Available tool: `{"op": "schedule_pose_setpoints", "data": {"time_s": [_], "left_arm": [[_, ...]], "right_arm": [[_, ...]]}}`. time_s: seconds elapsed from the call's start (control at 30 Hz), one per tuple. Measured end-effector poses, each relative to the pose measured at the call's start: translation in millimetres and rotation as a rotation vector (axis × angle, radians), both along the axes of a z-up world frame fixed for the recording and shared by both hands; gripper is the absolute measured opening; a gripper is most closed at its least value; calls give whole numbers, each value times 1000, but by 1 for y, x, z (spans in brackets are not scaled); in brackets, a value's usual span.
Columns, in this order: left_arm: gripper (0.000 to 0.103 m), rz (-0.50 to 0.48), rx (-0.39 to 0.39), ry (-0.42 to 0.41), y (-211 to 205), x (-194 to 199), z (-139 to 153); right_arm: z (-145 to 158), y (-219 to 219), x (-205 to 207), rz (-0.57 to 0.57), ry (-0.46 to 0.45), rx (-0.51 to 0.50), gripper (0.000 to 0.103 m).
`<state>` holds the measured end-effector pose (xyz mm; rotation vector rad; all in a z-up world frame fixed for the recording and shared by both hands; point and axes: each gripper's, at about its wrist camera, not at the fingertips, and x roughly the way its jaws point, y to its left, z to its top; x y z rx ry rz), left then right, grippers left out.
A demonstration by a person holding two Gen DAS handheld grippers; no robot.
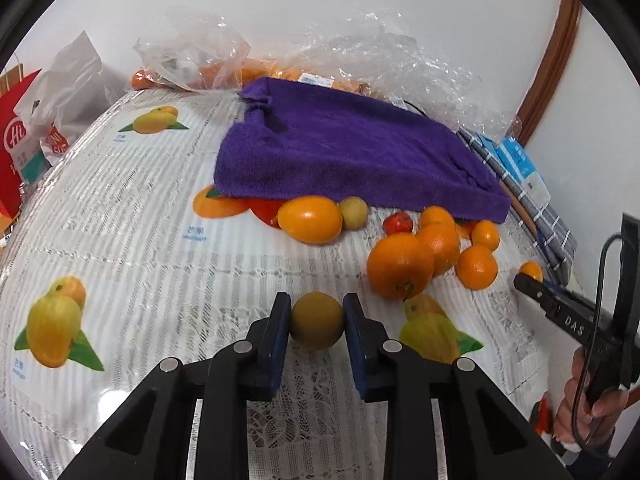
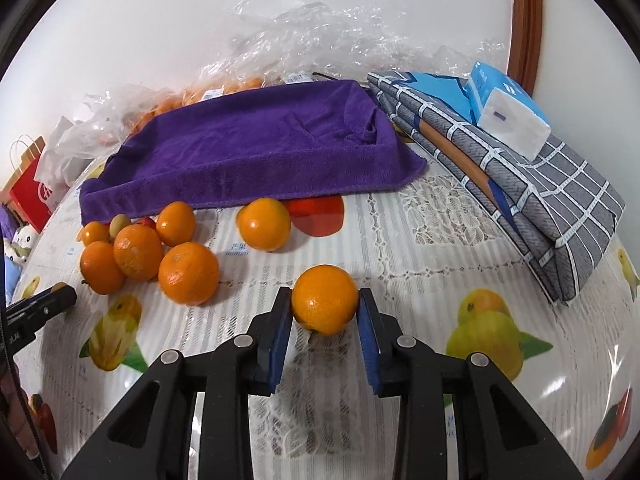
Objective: Organize fruits
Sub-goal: 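Carry both held fruits up and over the purple towel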
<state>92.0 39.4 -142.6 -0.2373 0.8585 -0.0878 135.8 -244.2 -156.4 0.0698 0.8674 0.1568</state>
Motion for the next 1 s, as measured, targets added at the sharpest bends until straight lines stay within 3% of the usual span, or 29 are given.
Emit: {"op": "schedule_pose_setpoints", "data": {"time_s": [0.47,1.0], "left_arm": [[26,28,26,-132,5,48,67],[26,11,73,-176,-6,147,69]], "right_arm": [[48,13,31,-3,-41,-12,32],[77,43,124,51,-126,-13,32]]}}
